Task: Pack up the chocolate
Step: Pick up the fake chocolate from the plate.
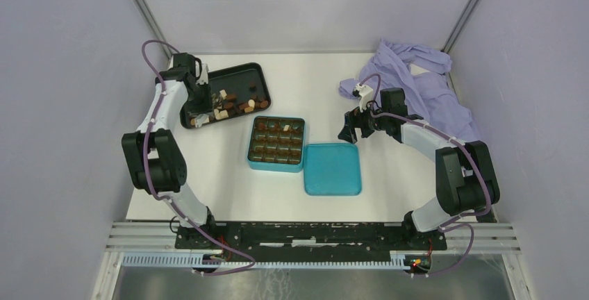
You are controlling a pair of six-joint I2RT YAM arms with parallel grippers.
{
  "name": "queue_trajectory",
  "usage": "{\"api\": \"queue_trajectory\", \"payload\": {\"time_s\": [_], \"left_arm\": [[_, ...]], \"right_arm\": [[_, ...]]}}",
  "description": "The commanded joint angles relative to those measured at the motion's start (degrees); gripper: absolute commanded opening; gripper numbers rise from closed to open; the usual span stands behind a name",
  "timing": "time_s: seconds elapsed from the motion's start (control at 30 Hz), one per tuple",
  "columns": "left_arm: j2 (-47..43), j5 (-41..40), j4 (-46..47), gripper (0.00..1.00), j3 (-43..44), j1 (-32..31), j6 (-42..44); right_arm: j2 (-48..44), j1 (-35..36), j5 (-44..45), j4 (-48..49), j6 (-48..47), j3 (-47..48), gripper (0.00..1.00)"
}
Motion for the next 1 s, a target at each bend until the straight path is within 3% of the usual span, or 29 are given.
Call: {"api": "queue_trajectory", "payload": {"time_s": [0.0, 0.53, 0.97], "left_arm": [[-3.9, 1.2, 2.6, 0.02, -0.7, 0.3, -3.1], [-9.0, 3.6, 5.8, 0.02, -1.3, 0.3, -6.6], [-21.4, 23.0, 7.4, 0.02, -10.0, 0.3, -11.8]], "right_arm": [[-0.4, -0.1, -1.4, 1.1, 0.2, 2.1, 0.93], [-0.5, -0.1, -1.4, 1.2, 0.1, 2.0, 0.92], [-0.4, -0.1, -1.5, 1.3, -0.1, 1.8, 0.93]]}}
